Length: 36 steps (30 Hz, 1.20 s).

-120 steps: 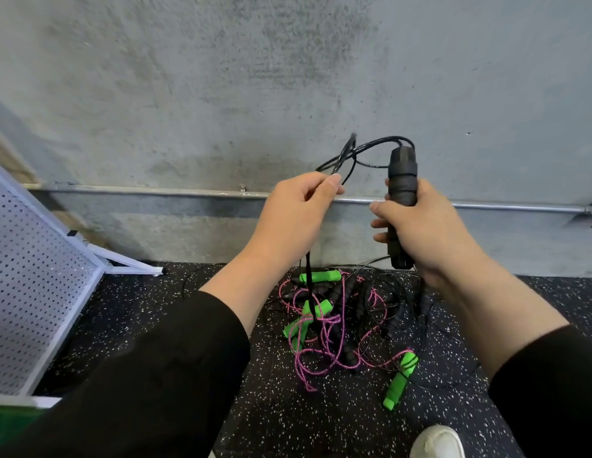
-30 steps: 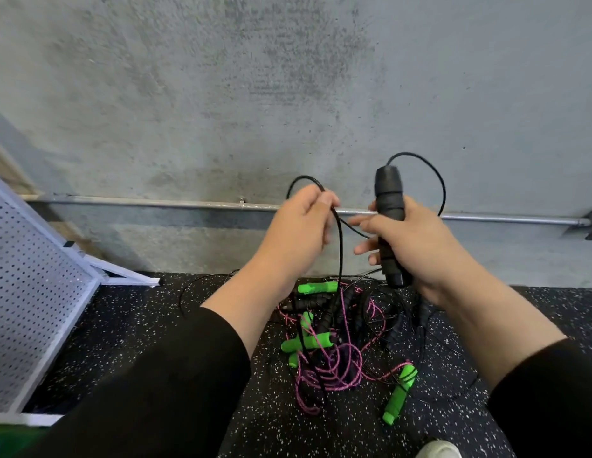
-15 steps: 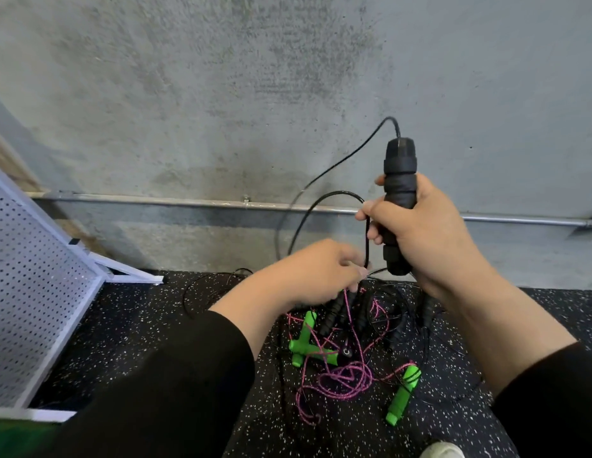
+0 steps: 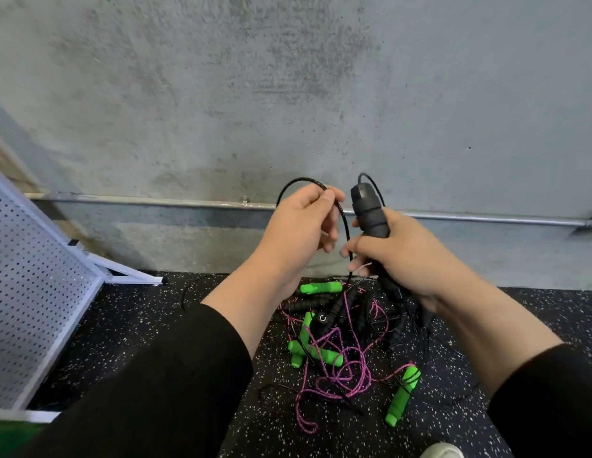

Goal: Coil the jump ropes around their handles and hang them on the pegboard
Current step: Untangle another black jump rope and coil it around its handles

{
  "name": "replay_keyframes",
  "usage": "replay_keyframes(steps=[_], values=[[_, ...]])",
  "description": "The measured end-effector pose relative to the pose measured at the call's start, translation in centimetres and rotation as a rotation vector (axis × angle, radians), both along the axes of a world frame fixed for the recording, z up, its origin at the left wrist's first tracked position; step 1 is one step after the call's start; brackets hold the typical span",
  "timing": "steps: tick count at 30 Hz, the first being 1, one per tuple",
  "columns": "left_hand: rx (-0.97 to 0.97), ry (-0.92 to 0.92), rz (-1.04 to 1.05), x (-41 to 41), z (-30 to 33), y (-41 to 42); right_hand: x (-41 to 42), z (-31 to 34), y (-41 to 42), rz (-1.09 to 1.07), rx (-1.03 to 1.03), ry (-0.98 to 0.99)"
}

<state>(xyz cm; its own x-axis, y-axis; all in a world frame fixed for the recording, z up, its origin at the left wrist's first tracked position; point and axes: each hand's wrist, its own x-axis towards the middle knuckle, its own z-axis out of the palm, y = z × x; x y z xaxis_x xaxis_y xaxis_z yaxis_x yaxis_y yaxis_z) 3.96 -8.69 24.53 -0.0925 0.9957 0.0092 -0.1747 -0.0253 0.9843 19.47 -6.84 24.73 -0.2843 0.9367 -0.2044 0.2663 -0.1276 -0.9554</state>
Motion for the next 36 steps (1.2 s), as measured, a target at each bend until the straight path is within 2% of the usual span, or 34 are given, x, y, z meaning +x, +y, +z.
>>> replay_keyframes(steps=[2,3,6,10,12,15,18,20,23,25,27,29,31,33,36], values=[[-0.033,-0.033,0.011,-0.1,0.2,0.1,-0.3,0.3,0.1,-0.069,0.103,-0.017],[-0.070,0.010,0.012,-0.2,0.1,0.1,-0.3,0.4,0.2,-0.113,0.144,0.001],[-0.192,0.369,-0.108,-0.2,-0.5,-0.2,-0.4,0.9,0.4,-0.177,0.207,0.119],[-0.177,0.956,-0.398,0.4,-1.5,-0.7,-0.2,1.6,0.3,-0.205,0.259,0.217],[-0.146,1.097,-0.389,0.6,-1.9,-0.5,-0.1,1.9,0.2,-0.218,0.252,0.271],[-0.094,1.054,-0.256,0.7,-1.7,-0.3,0.1,2.1,0.3,-0.261,0.218,0.321],[-0.009,0.873,-0.104,0.8,-0.9,-0.1,0.3,1.2,0.5,-0.245,0.146,0.160],[0.009,0.734,-0.006,0.5,-0.7,0.2,0.3,0.2,0.5,-0.155,0.055,0.040],[-0.015,0.553,0.043,0.1,-0.7,0.3,-0.1,-0.8,0.0,0.016,-0.070,0.024],[-0.026,0.406,0.044,0.1,-0.5,0.1,-0.6,-0.9,-0.3,0.030,-0.035,0.017],[-0.039,0.288,0.044,0.1,-0.2,-0.1,-1.0,-0.7,-0.1,-0.066,0.070,-0.001],[-0.076,0.324,0.053,-0.2,-0.2,0.1,-1.0,-0.2,0.3,-0.169,0.141,0.053],[-0.127,0.515,0.027,-0.5,-0.5,0.3,-0.8,0.3,0.7,-0.224,0.149,0.172],[-0.176,0.661,-0.113,-0.6,-0.9,0.1,-0.5,0.9,0.8,-0.235,0.145,0.253],[-0.224,0.709,-0.370,-0.8,-2.2,-0.4,-0.3,1.7,0.7,-0.236,0.148,0.342]])
